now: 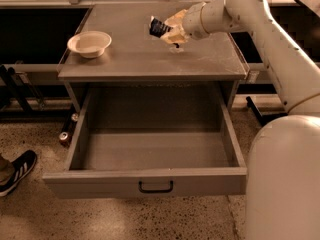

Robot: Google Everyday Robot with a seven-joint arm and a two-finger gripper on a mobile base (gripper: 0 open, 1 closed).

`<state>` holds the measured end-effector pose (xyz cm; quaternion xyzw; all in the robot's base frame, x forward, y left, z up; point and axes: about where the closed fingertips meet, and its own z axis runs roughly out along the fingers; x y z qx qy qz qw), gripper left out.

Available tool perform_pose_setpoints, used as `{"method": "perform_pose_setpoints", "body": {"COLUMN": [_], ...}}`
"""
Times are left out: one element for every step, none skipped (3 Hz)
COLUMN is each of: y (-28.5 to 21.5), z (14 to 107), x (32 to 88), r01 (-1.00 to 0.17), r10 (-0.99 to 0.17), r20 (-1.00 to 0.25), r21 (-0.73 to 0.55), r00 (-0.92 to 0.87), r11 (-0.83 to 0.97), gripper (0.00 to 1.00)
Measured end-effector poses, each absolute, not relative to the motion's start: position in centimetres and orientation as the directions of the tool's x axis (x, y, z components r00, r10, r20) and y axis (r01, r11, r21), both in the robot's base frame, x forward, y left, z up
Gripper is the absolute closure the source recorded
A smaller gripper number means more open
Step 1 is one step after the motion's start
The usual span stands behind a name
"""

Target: Pick rxbar blueberry from top drawer and place on counter

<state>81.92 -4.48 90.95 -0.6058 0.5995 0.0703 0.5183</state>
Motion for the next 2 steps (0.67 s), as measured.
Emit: {"method": "perform_pose_setpoints", "body": {"y": [-5.21, -5.21], "z": [90.83, 90.83], "x": [82.38, 82.38], "r01": [-0.796, -0.796], "r10": [-0.649, -0.649], "r20": [-0.716, -0.716], "r21": [-0.538, -0.538], "r00": [0.257, 0.257], "r11": [0.279, 0.279], "gripper": [0.00, 0.00]}}
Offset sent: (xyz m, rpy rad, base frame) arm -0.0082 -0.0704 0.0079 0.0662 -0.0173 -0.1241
